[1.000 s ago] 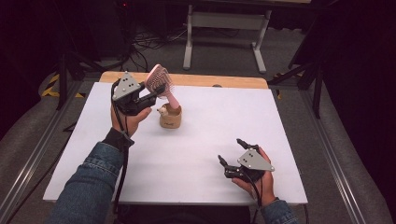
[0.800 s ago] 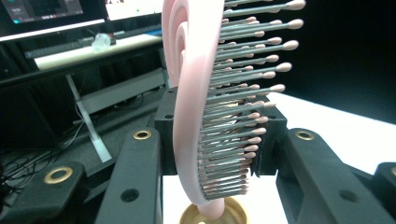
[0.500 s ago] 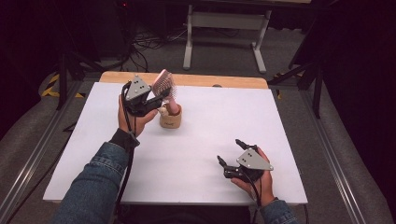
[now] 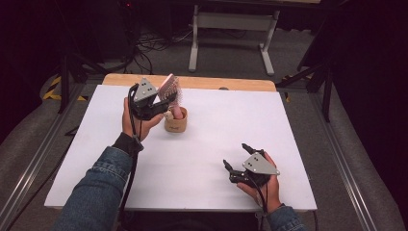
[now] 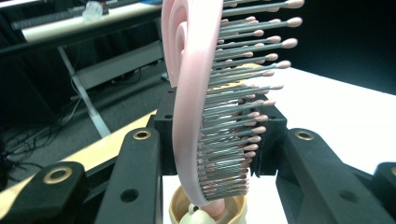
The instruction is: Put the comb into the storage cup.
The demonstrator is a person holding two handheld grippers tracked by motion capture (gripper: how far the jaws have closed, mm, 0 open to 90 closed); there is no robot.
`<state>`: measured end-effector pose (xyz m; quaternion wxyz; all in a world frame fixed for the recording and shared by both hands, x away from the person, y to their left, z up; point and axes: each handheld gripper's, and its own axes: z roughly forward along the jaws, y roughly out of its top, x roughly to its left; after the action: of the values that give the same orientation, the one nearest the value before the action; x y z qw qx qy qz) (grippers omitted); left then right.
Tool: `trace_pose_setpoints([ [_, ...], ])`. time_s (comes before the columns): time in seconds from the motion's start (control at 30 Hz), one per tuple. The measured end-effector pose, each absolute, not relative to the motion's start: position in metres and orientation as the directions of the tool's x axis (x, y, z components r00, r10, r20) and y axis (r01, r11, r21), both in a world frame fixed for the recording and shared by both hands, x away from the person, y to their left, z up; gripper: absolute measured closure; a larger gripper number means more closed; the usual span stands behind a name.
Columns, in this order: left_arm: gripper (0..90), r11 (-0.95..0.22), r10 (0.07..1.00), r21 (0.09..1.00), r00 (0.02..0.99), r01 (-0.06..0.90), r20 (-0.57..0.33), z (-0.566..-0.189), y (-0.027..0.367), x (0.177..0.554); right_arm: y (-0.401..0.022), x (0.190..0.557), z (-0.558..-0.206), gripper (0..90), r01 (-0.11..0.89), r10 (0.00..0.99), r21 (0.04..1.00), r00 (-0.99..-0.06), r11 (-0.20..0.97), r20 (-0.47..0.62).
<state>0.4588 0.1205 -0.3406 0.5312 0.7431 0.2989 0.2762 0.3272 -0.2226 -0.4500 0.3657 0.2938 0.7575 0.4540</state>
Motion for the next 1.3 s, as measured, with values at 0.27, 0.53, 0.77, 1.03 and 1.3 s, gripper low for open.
trace_pose_setpoints([
  [0.27, 63.5, -0.216, 0.738, 0.958, 0.673, 0.189, 0.033, -0.351, 0.116, 0.468, -0.223, 0.328, -0.450, 18.2, 0.119, 0.787, 0.907, -0.550, 0.405, -0.280],
  [0.53, 63.5, -0.193, 0.746, 0.963, 0.666, 0.188, 0.020, -0.357, 0.111, 0.474, -0.224, 0.329, -0.451, 18.3, 0.126, 0.791, 0.908, -0.548, 0.399, -0.271],
  [0.77, 63.5, -0.185, 0.744, 0.961, 0.668, 0.204, 0.001, -0.362, 0.110, 0.479, -0.223, 0.330, -0.452, 18.4, 0.129, 0.789, 0.904, -0.550, 0.406, -0.276],
  [1.03, 63.3, -0.185, 0.755, 0.957, 0.656, 0.222, -0.006, -0.366, 0.107, 0.483, -0.223, 0.331, -0.453, 18.5, 0.146, 0.787, 0.903, -0.558, 0.404, -0.262],
  [1.3, 63.2, -0.153, 0.765, 0.962, 0.644, 0.225, -0.029, -0.370, 0.106, 0.489, -0.223, 0.332, -0.454, 18.4, 0.154, 0.785, 0.901, -0.563, 0.405, -0.257],
])
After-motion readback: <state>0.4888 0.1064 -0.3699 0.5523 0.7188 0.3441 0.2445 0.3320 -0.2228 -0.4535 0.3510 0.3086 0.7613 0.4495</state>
